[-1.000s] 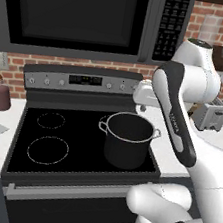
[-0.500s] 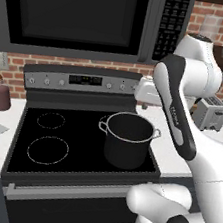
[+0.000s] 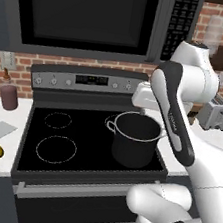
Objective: Put the lemon and lemon in the pot. Retrieve the spatula and lightly stir the vegetables in the pot.
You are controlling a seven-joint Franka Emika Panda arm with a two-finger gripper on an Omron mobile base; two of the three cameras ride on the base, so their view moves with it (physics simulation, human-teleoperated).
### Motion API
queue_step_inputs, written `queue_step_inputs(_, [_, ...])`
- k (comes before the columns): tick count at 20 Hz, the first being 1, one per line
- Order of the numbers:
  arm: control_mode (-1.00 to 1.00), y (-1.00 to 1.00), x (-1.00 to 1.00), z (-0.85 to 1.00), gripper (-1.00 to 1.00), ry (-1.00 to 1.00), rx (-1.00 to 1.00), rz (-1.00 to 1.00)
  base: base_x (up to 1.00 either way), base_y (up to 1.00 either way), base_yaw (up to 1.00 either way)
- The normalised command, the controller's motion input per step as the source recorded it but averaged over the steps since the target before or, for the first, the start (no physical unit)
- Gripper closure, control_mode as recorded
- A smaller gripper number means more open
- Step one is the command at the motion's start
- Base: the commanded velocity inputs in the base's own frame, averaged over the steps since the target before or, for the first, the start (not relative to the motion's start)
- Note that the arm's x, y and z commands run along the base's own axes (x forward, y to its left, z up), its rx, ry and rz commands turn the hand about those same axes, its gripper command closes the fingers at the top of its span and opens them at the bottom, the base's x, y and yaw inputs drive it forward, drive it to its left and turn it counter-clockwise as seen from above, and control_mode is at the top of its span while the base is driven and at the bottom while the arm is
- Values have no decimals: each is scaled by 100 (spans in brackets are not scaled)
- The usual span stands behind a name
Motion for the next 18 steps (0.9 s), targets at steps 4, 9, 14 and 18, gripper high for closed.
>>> queue_step_inputs(4, [100,0,0,0,-100,0,0,0,-35,100,0])
queue_step_inputs(9, [100,0,0,0,-100,0,0,0,-21,100,0])
queue_step_inputs(14, [100,0,0,0,-100,0,0,0,2,100,-1])
queue_step_inputs(18, [-100,6,0,-6,-100,2,-4,0,6,31,0])
